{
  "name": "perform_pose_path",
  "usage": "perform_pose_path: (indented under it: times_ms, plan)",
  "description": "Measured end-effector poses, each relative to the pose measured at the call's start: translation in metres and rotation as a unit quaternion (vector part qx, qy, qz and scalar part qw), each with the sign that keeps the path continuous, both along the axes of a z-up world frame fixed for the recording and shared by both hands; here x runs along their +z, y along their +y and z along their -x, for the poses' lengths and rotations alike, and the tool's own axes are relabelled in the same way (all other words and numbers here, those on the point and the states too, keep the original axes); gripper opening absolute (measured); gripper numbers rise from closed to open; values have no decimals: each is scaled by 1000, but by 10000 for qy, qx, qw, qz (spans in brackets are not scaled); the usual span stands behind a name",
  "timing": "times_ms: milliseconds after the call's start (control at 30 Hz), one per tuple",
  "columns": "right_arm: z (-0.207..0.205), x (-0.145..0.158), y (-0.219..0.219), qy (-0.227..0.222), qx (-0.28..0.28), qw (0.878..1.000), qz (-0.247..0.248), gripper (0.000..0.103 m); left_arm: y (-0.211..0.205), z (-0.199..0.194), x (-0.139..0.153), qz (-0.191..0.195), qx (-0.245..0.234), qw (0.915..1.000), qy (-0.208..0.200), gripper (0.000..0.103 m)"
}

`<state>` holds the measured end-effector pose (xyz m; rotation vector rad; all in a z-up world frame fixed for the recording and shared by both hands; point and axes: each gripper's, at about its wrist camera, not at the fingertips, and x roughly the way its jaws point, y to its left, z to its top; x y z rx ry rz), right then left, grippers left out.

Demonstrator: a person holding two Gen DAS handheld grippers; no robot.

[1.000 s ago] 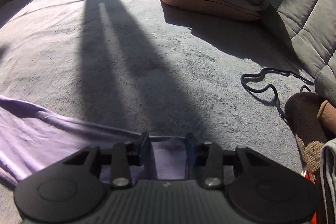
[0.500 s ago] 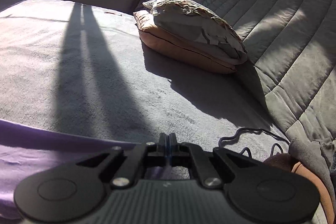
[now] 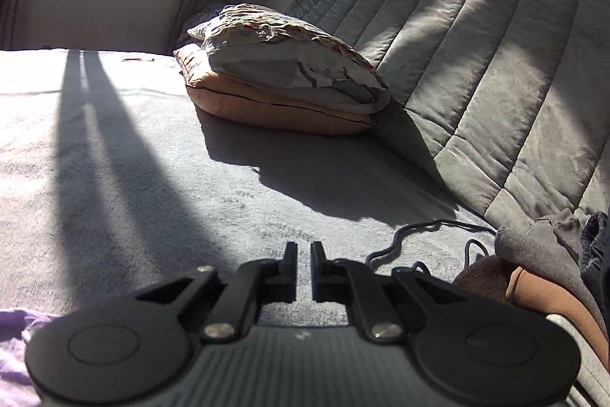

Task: Fold clothes

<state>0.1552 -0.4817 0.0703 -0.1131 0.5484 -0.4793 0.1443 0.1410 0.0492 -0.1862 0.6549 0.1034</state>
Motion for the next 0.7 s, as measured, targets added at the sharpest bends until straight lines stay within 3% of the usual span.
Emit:
perform_pose_path:
  times_ms: [33, 133, 233, 333, 533, 700]
  plan:
    - [3, 2, -7, 81, -63, 9998, -195, 33, 1, -1, 0, 29, 22, 10000, -9, 25]
    - [6, -4, -31, 605, -128, 9944, -861, 34, 2, -2, 0, 100, 85, 9999, 7, 25]
    - [11, -27, -55, 1020, 74, 9742, -2012, 34, 5, -2, 0, 144, 152, 9998, -14, 25]
    - [15, -32, -64, 843, 78, 9652, -2476, 34, 5, -2, 0, 129, 204, 9997, -29, 25]
    - [12, -32, -58, 676, 252, 9575, -2794, 34, 3, -2, -1, 75, 214, 9997, -24, 25]
    - [16, -30, -75, 390, 307, 9304, -3632, 34, 3, -3, -4, 49, 230, 9997, -16, 25]
